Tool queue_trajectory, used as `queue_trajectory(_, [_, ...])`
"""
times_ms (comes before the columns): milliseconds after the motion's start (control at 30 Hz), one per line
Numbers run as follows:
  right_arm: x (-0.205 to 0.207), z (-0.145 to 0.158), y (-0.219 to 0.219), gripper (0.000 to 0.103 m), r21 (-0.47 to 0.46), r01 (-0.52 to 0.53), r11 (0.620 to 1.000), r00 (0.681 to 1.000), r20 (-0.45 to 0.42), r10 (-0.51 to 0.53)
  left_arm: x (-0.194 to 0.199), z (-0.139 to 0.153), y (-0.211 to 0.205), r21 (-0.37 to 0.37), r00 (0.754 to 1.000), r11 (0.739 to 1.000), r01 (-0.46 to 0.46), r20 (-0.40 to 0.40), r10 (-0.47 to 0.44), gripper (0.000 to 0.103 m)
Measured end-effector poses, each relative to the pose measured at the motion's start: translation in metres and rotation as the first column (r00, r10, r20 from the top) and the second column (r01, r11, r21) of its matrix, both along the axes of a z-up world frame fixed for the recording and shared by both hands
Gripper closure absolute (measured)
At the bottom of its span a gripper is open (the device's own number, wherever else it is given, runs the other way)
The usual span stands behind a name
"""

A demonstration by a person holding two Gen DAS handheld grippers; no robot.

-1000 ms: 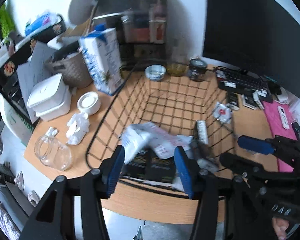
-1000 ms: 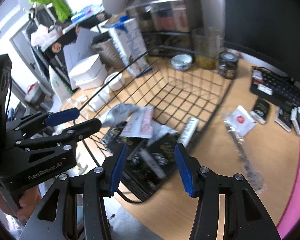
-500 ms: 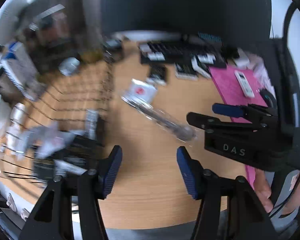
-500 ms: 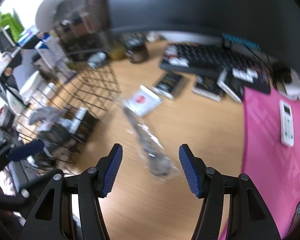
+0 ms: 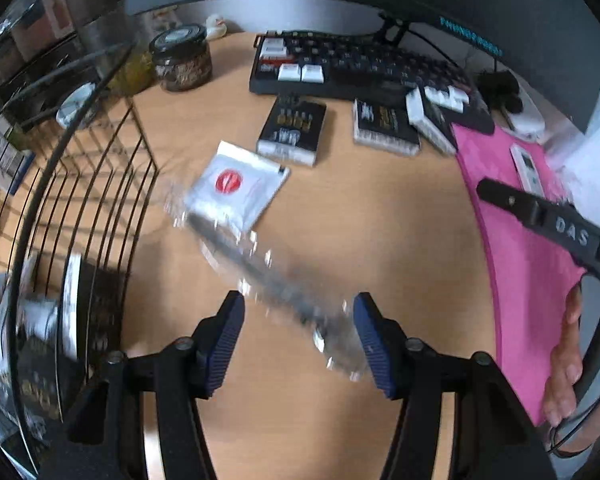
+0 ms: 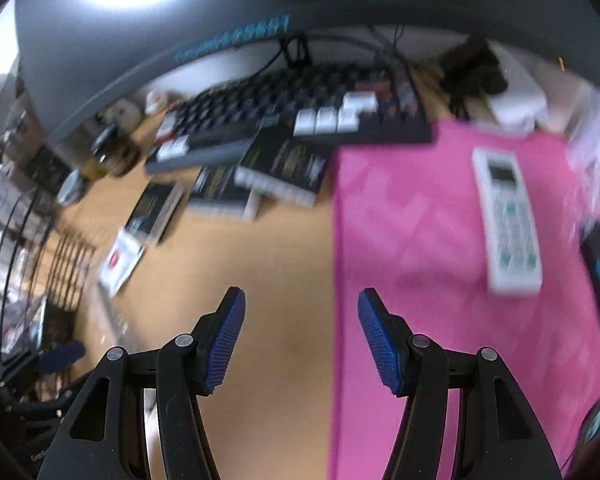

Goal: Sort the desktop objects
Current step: 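Move both grippers back to the desk toward the black Face packs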

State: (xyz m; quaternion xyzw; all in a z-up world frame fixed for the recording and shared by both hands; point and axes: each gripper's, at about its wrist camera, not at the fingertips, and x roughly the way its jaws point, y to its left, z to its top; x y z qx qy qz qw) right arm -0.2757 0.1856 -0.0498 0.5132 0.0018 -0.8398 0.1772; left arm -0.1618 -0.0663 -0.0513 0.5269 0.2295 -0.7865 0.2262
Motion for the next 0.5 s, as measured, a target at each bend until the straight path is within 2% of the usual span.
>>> queue_trajectory(133, [-0.033,0.011,-0.01,0.044,-0.018,0.015,1.0,0.999,-0.034,-0.016,-0.028,0.013,-0.014,-0.069,1.0,0.997,-0.023,-0.02,0.022,0.04])
queue_trajectory(267, [-0.049,0.012,-0.035,0.044,-0.031,-0.029,0.999,0.998,-0.053,0.027,-0.057,0.015,-0.04,-0.146,0.998,0.987,-0.069,-0.019,0.067,0.037])
queue_trajectory(500, [-0.072,0.005,-0.06,0.044,-0.053,-0.04,0.998,0.997,-0.074,0.036,-0.087,0.0,-0.08,-0.145,0.99,0.979,-0.144,-0.023,0.142,0.036])
